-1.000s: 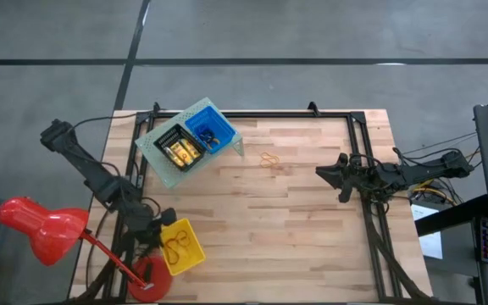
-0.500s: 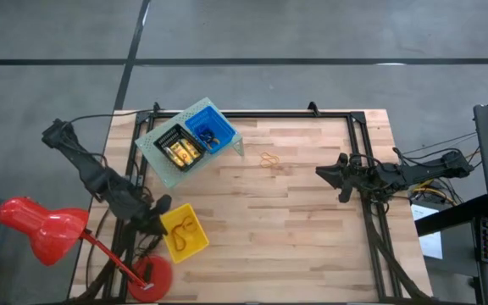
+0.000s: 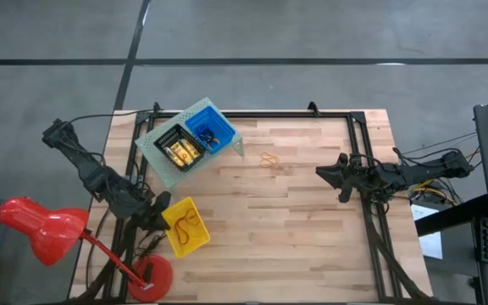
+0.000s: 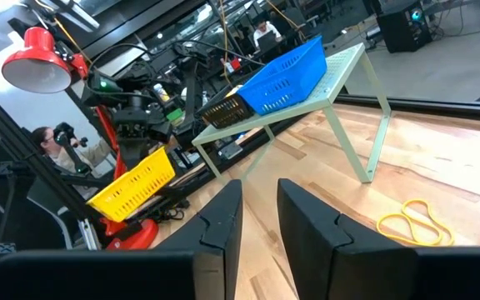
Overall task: Pick & Place Office Desk Supplies
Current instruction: Put the yellow basket on the shelf
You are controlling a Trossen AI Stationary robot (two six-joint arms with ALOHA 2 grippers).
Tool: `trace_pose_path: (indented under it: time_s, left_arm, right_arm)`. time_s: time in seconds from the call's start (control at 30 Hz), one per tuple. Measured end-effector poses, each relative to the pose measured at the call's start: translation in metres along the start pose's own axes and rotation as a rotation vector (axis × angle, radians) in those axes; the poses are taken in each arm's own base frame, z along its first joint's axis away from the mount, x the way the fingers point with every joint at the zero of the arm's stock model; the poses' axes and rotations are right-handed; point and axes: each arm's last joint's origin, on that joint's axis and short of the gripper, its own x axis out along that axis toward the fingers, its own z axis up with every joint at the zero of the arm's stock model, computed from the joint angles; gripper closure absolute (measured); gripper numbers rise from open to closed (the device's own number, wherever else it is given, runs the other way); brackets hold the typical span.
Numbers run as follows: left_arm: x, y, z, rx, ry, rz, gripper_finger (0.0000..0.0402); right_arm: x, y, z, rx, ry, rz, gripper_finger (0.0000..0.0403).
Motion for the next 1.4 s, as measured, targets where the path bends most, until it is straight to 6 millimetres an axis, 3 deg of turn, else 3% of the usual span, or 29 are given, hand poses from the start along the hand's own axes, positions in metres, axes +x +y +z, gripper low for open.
trace_pose_path:
  time_s: [0.17, 0.33, 0.57, 0.73, 0.9, 1.13, 1.4]
  left_arm:
    - [0.000, 0.001, 0.001, 0.000, -0.015, 0.001, 0.0389]
    - [0.000, 0.001, 0.011, 0.020, -0.176, -0.077, 0.0389]
    - [0.004, -0.003, 0.016, 0.323, -0.374, -0.233, 0.0389]
    - [0.013, -0.005, 0.011, 0.359, -0.353, -0.208, 0.0389]
    - [0.024, -0.001, 0.007, 0.217, -0.269, -0.101, 0.0389]
    - [0.055, -0.004, 0.004, 0.016, -0.293, -0.082, 0.0389]
    - [0.116, -0.011, 0.001, -0.044, -0.211, -0.010, 0.0389]
  right_arm:
    - [0.000, 0.000, 0.000, 0.000, 0.000, 0.000, 0.0333]
    - [0.000, 0.000, 0.000, 0.000, 0.000, 0.000, 0.0333]
    - [0.000, 0.000, 0.000, 0.000, 0.000, 0.000, 0.0324]
    - [0.000, 0.000, 0.000, 0.000, 0.000, -0.001, 0.0321]
    - [0.000, 0.000, 0.000, 0.000, 0.000, 0.000, 0.0326]
    - [0.000, 0.000, 0.000, 0.000, 0.000, 0.000, 0.0335]
    - [0.000, 0.000, 0.000, 0.000, 0.000, 0.000, 0.0326]
